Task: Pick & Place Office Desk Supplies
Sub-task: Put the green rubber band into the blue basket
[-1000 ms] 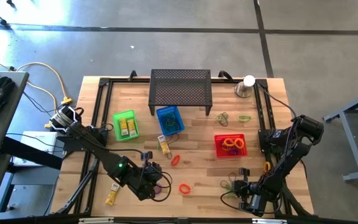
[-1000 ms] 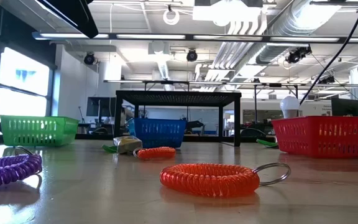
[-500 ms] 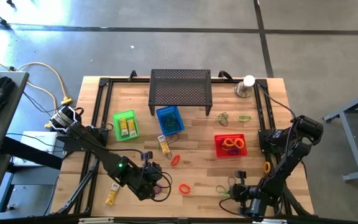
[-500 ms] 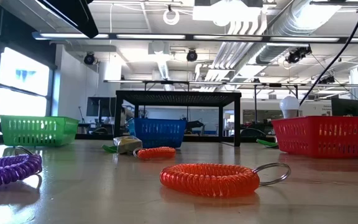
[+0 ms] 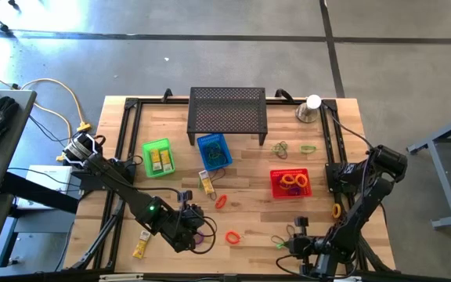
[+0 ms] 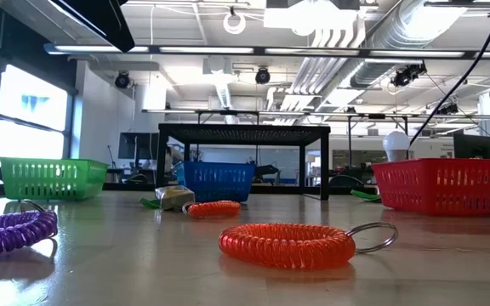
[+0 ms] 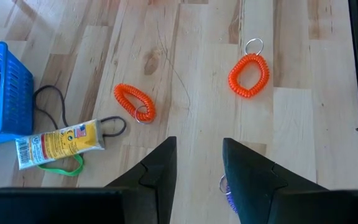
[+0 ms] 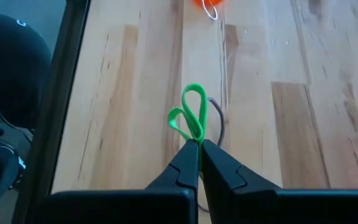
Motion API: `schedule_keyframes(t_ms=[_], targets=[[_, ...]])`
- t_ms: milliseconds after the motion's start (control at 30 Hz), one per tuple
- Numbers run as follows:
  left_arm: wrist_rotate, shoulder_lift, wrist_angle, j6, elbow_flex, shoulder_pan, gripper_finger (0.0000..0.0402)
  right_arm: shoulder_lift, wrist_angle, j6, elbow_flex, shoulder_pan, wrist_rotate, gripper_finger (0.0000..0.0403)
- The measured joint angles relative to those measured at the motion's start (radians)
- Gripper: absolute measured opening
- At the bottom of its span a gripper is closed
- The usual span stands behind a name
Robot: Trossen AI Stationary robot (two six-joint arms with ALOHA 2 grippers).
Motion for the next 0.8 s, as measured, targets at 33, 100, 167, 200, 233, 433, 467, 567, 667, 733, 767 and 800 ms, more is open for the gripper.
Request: schedule_keyframes(t_ms=[33,100,167,200,233,433,467,567,667,733,767,800], targets=[[0.0,0.0,0.0,0.0,0.0,0.0,0.0123,0.0,0.0,0.002,0.0,0.0,-0.003,0.0003],[0.0,0.0,0.0,0.0,0.0,0.0,0.0123,0.0,0.001,0.003,0.0,0.0,-0.006,0.0003],[0.0,0.0,0.0,0.0,0.0,0.0,0.0123,0.0,0.001,0.004,0.0,0.0,-0.006,0.0003],[0.0,0.0,0.0,0.001,0.0,0.0,0.0123,0.0,0.002,0.005,0.0,0.0,-0.006,0.0003],[0.0,0.0,0.0,0.0,0.0,0.0,0.0123,0.0,0.003,0.007,0.0,0.0,-0.006,0.0003],[0.0,0.0,0.0,0.0,0.0,0.0,0.0123,-0.001,0.01,0.065,0.0,-0.002,0.025,0.0003],[0.0,0.0,0.0,0.0,0.0,0.0,0.0123,-0.001,0.01,0.065,0.0,-0.002,0.026,0.0003],[0.0,0.0,0.0,0.0,0.0,0.0,0.0123,-0.001,0.012,0.079,0.0,-0.002,0.032,0.0003],[0.0,0.0,0.0,0.0,0.0,0.0,0.0123,-0.001,0.021,0.091,0.0,-0.002,0.044,0.0003],[0.0,0.0,0.0,0.0,0.0,0.0,0.0123,-0.001,0.031,0.081,0.0,-0.002,0.044,0.0003],[0.0,0.0,0.0,0.0,0.0,0.0,0.0123,-0.001,0.034,0.08,0.0,-0.002,0.045,0.0003],[0.0,0.0,0.0,0.0,0.0,0.0,0.0123,-0.001,0.039,0.081,0.0,-0.002,0.044,0.0003]])
